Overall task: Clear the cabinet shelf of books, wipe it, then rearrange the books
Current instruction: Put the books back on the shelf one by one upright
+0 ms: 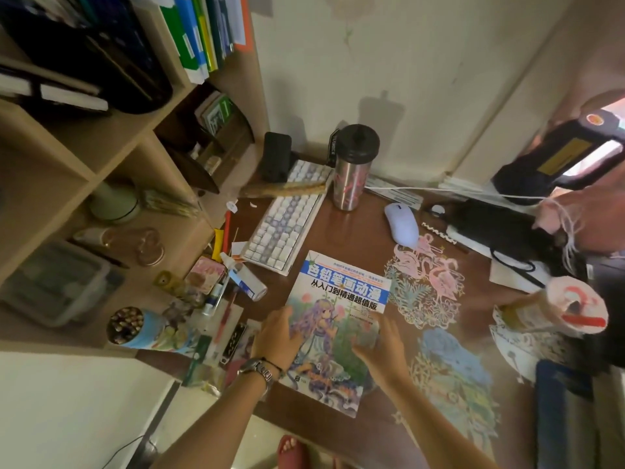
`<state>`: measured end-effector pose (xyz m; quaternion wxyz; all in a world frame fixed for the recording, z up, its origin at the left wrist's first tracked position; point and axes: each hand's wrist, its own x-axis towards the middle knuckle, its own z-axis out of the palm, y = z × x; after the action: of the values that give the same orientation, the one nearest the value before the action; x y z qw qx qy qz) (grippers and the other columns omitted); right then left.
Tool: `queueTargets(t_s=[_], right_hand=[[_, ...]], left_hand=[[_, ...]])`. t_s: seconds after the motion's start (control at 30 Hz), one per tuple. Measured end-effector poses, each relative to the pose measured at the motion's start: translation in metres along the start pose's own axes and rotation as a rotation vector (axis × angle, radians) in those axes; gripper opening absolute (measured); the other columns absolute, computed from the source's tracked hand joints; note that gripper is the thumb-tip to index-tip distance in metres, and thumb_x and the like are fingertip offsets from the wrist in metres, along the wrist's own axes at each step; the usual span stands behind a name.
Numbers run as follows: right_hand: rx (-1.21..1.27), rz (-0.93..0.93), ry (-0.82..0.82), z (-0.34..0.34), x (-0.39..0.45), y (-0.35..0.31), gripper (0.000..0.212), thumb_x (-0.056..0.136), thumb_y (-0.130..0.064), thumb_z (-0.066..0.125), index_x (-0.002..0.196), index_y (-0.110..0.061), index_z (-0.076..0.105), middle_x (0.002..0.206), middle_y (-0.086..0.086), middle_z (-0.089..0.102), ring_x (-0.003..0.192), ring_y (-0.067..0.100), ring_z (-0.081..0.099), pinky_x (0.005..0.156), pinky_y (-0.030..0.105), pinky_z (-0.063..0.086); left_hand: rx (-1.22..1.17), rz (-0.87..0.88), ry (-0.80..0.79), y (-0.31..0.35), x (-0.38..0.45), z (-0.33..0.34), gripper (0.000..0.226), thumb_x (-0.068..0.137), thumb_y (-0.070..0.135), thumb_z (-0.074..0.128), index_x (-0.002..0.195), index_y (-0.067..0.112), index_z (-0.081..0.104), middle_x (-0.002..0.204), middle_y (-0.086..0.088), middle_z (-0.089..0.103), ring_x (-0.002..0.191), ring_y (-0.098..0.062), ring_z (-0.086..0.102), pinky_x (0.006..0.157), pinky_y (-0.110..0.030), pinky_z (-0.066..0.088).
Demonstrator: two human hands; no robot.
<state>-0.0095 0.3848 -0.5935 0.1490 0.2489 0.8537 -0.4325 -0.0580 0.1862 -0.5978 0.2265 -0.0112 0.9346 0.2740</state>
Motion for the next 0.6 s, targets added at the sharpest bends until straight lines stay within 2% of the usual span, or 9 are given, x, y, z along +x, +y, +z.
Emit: queueTargets(t_s=[0.1, 0.27, 0.3, 0.43, 0.53, 0.6], right_hand=[[-0.003, -0.012, 0.032, 0.001, 0.002, 0.002, 0.066, 0.077, 0.0, 0.069, 0.135, -0.023, 0.046, 0.12, -0.011, 0.045, 0.117, 0.016, 0.049, 0.081, 0.012, 0.038], [0.003, -0.033, 0.021, -0.005, 0.003, -0.001, 0.066, 0.079, -0.011, 0.076, 0.136, -0.023, 0.046, 0.121, -0.013, 0.043, 0.121, 0.008, 0.041, 0.09, 0.013, 0.028], [0.017, -0.033, 0.025, -0.005, 0.004, -0.001, 0.067, 0.078, -0.013, 0.077, 0.136, -0.024, 0.046, 0.121, -0.012, 0.044, 0.12, 0.008, 0.043, 0.09, 0.015, 0.03], [0.06, -0.038, 0.042, -0.005, 0.002, -0.003, 0.071, 0.075, -0.016, 0.08, 0.136, -0.027, 0.046, 0.126, -0.01, 0.048, 0.106, 0.004, 0.046, 0.084, 0.021, 0.04], [0.086, -0.045, 0.044, -0.005, 0.0, 0.0, 0.072, 0.075, -0.017, 0.08, 0.135, -0.03, 0.045, 0.123, -0.015, 0.046, 0.11, 0.004, 0.046, 0.092, 0.025, 0.042], [0.117, -0.057, 0.048, -0.006, -0.001, 0.001, 0.073, 0.074, -0.016, 0.081, 0.135, -0.032, 0.045, 0.118, -0.015, 0.047, 0.113, 0.009, 0.049, 0.095, 0.031, 0.045]], left_hand=[[-0.063, -0.026, -0.001, -0.003, 0.005, 0.007, 0.06, 0.09, 0.04, 0.06, 0.14, 0.014, 0.04, 0.14, -0.004, 0.048, 0.128, -0.023, 0.045, 0.1, -0.036, 0.043], [-0.196, -0.077, 0.059, -0.002, 0.007, 0.013, 0.056, 0.083, 0.032, 0.071, 0.13, 0.012, 0.049, 0.132, -0.006, 0.053, 0.123, -0.026, 0.048, 0.098, -0.042, 0.045], [-0.232, -0.095, 0.053, -0.001, 0.007, 0.012, 0.055, 0.082, 0.031, 0.072, 0.128, 0.011, 0.05, 0.131, -0.006, 0.053, 0.122, -0.025, 0.048, 0.098, -0.043, 0.045], [-0.319, -0.114, 0.046, 0.003, 0.005, 0.007, 0.048, 0.082, 0.025, 0.072, 0.122, 0.012, 0.05, 0.123, -0.002, 0.051, 0.116, -0.017, 0.048, 0.091, -0.029, 0.042], [-0.387, -0.104, 0.031, 0.003, 0.001, 0.0, 0.038, 0.083, 0.02, 0.07, 0.113, 0.018, 0.048, 0.117, 0.002, 0.048, 0.109, -0.012, 0.048, 0.082, -0.024, 0.039], [-0.421, -0.083, 0.036, 0.002, -0.002, -0.007, 0.033, 0.08, 0.022, 0.069, 0.105, 0.023, 0.047, 0.113, 0.002, 0.051, 0.105, -0.014, 0.052, 0.078, -0.025, 0.043]])
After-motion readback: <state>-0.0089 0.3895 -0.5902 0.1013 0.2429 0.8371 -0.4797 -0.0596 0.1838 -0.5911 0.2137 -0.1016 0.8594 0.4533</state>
